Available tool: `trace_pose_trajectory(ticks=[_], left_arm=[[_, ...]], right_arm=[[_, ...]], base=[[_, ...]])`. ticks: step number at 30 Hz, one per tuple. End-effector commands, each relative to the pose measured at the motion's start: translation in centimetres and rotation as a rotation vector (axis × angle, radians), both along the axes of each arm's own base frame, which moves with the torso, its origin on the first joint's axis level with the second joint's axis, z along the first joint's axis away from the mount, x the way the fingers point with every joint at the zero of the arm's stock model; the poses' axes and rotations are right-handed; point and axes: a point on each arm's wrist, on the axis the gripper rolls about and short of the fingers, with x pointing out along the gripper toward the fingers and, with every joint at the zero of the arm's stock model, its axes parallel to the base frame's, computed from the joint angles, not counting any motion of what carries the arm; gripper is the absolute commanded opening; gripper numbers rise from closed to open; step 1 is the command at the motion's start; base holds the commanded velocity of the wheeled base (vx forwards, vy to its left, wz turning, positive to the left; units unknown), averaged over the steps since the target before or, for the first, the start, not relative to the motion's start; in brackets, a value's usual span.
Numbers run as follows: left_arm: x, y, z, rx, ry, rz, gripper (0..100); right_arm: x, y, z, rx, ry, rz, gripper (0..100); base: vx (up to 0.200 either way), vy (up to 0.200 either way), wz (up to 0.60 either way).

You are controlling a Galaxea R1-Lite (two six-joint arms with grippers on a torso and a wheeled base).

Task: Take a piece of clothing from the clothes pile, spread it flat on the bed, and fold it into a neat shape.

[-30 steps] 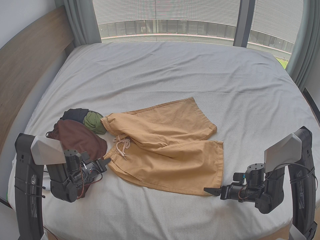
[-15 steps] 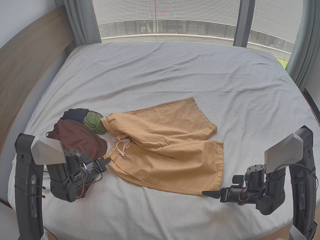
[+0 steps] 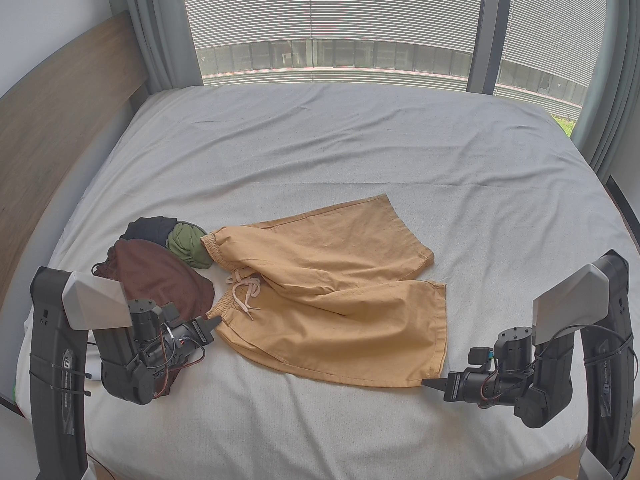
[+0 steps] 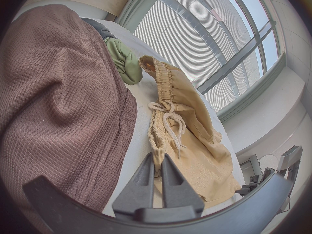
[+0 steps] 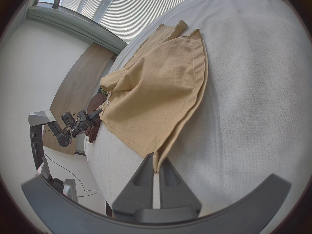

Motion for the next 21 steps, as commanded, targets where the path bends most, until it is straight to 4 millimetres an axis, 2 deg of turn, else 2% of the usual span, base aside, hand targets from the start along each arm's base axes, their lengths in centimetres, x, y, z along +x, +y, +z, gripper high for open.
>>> trace_pose_trajectory(ticks=[1,5,8,9,12,21], left_arm=[[0.0,0.0,-0.1,0.0,0.002,0.0,0],[-0.7,0.0,0.4,0.0,0.011,-0.008,0],[-1.6,0.1,2.2,-0.005,0.002,-0.016,0],[-1.6,0.1,2.2,-0.005,0.002,-0.016,0],[-3.5,0.0,3.4,-0.015,0.032,-0.051,0],[-7.1,0.5,3.1,0.074,0.1,-0.108,0]], right_arm=[[0.1,-0.2,0.1,0.001,-0.004,-0.009,0],[-0.4,-0.4,0.2,-0.004,0.01,-0.008,0],[-0.8,-0.4,0.6,-0.004,0.011,-0.007,0],[-0.8,-0.4,0.6,-0.004,0.011,-0.007,0],[-1.4,-0.6,0.9,-0.012,0.027,-0.006,0],[-3.4,-2.1,0.6,-0.075,0.069,0.001,0]], base=[[0.0,0.0,0.0],[0.0,0.0,0.0],[0.0,0.0,0.0],[0.0,0.0,0.0],[0.0,0.0,0.0],[0.0,0.0,0.0]])
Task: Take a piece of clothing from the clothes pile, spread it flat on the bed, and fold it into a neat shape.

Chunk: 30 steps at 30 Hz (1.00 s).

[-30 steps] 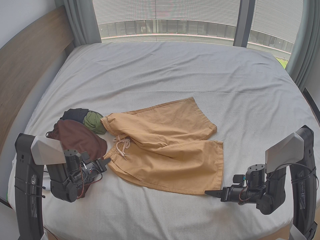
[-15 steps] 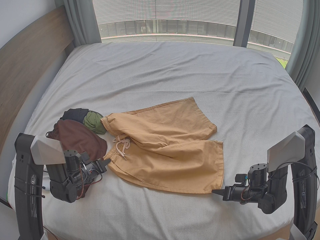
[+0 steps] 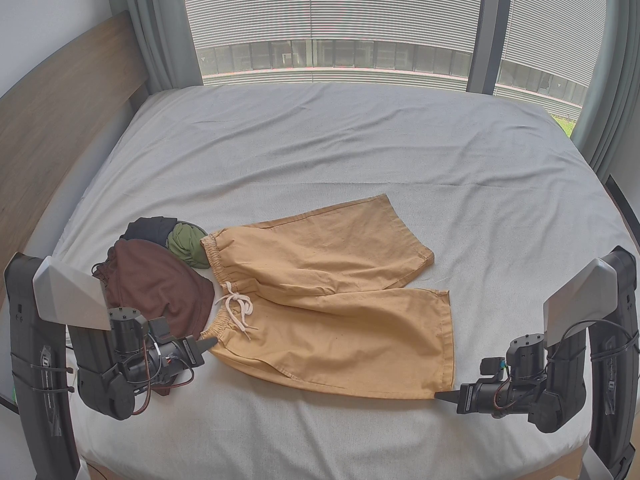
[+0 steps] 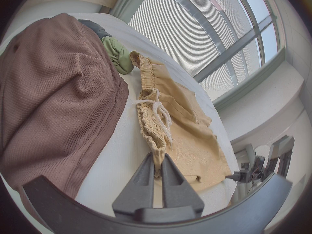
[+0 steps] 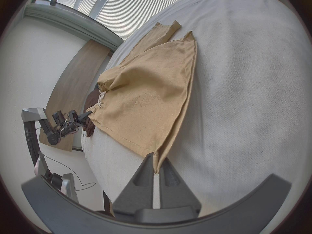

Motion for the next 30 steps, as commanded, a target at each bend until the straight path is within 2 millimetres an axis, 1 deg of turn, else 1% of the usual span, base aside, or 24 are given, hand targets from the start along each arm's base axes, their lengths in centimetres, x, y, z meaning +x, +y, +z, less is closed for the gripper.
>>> trace_pose_trajectory(ticks=[1,2,3,4,5,8,12,20,24,30], left_arm=[[-1.8,0.4,0.5,0.051,0.014,-0.019,0],[-1.8,0.4,0.5,0.051,0.014,-0.019,0],[-2.5,0.5,0.5,0.079,0.022,-0.026,0],[-2.5,0.5,0.5,0.079,0.022,-0.026,0],[-2.9,0.6,0.6,0.085,0.03,-0.024,0],[-3.4,1.4,0.6,0.088,0.045,-0.003,0],[-4.1,1.8,0.6,0.091,0.064,0.002,0],[-5.6,1.6,0.3,0.133,0.097,-0.04,0],[-5.9,1.3,0.3,0.137,0.106,-0.052,0],[-6.0,1.4,-0.5,0.166,0.116,-0.07,0]], right_arm=[[-0.9,-0.6,0.1,-0.017,0.026,-0.004,0],[-0.9,-0.6,0.1,-0.017,0.026,-0.004,0],[-1.1,-0.6,0.2,-0.02,0.03,-0.002,0],[-1.1,-0.6,0.2,-0.02,0.03,-0.002,0],[-1.2,-0.6,0.3,-0.021,0.029,-0.001,0],[-1.6,-0.7,0.3,-0.027,0.042,0.0,0],[-2.0,-0.9,0.3,-0.042,0.044,0.013,0],[-2.3,-0.9,0.3,-0.049,0.05,0.019,0],[-2.4,-1.0,0.3,-0.051,0.052,0.018,0],[-2.4,-1.0,0.3,-0.052,0.052,0.015,0]], base=[[0.0,0.0,0.0],[0.0,0.0,0.0],[0.0,0.0,0.0],[0.0,0.0,0.0],[0.0,0.0,0.0],[0.0,0.0,0.0],[0.0,0.0,0.0],[0.0,0.0,0.0],[0.0,0.0,0.0],[0.0,0.0,0.0]])
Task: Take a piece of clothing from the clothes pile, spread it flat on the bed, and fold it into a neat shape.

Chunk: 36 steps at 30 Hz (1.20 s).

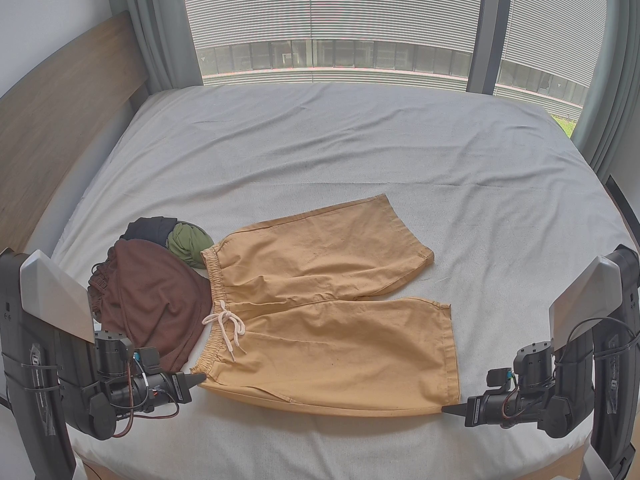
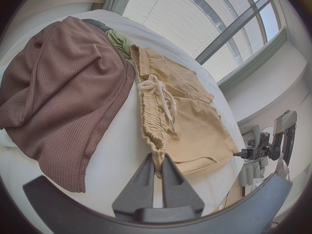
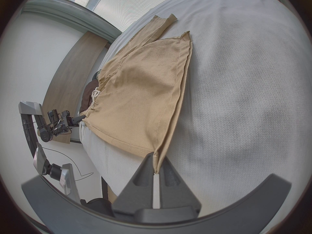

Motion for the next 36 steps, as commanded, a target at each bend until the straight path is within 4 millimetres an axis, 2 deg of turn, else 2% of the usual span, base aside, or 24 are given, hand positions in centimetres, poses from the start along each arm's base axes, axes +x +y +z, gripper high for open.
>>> trace_pose_trajectory(ticks=[1,17,18,36], left_arm=[[-0.05,-0.03,-0.7,0.008,0.022,-0.006,0],[0.13,-0.11,-0.68,0.005,0.014,-0.011,0],[0.13,-0.11,-0.68,0.005,0.014,-0.011,0],[0.08,-0.31,-0.68,0.004,0.017,-0.019,0]], right_arm=[[0.01,0.0,0.01,0.001,-0.001,-0.001,0],[0.0,-0.01,-0.02,-0.002,-0.001,0.0,0],[0.01,-0.04,-0.02,-0.005,-0.004,0.001,100],[0.59,0.42,-0.42,-0.033,-0.03,0.002,100]], base=[[0.0,0.0,0.0],[0.0,0.0,0.0],[0.0,0.0,0.0],[0.0,0.0,0.0]])
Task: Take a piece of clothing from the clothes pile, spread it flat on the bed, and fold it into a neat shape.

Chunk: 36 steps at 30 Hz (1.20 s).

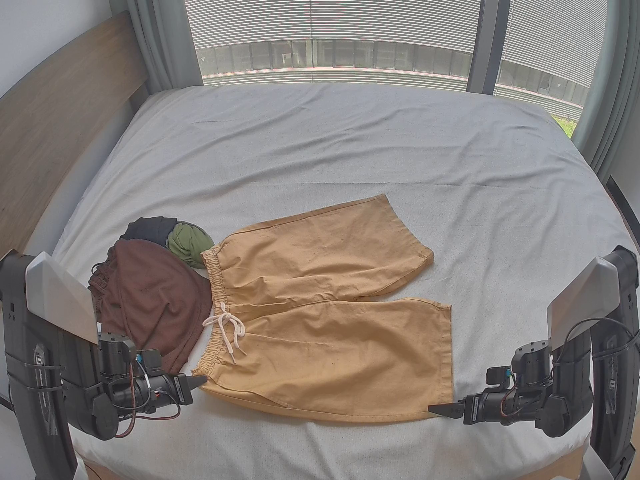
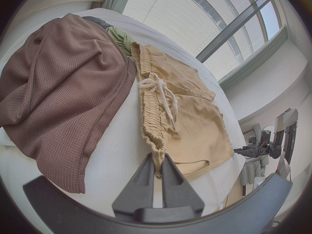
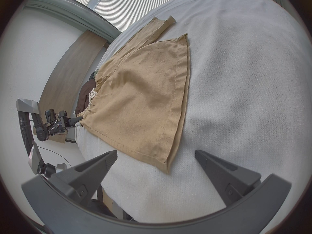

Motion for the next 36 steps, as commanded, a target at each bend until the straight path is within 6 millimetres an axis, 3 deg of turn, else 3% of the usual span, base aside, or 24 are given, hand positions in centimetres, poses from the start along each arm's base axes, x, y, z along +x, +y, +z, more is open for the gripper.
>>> trace_pose_trajectory(ticks=[1,11,12,27,36], left_arm=[[-0.1,-0.1,-0.1,-0.001,0.005,-0.005,0],[0.0,-0.2,-0.1,-0.001,0.003,-0.008,0],[-0.1,-0.3,-0.1,-0.001,0.005,-0.01,0],[-0.1,-0.3,-0.1,-0.003,0.005,-0.008,0],[-1.7,-0.2,0.1,-0.018,0.059,-0.032,0]], right_arm=[[0.1,0.3,-0.1,-0.001,-0.003,0.009,100],[0.4,0.6,-0.3,0.008,-0.001,0.005,100],[0.4,0.6,-0.4,0.008,0.0,0.006,0],[0.2,0.4,-0.4,0.002,0.008,0.0,0],[-1.3,-0.1,1.4,-0.001,0.003,-0.001,0]], base=[[0.0,0.0,0.0],[0.0,0.0,0.0],[0.0,0.0,0.0],[0.0,0.0,0.0],[0.0,0.0,0.0]])
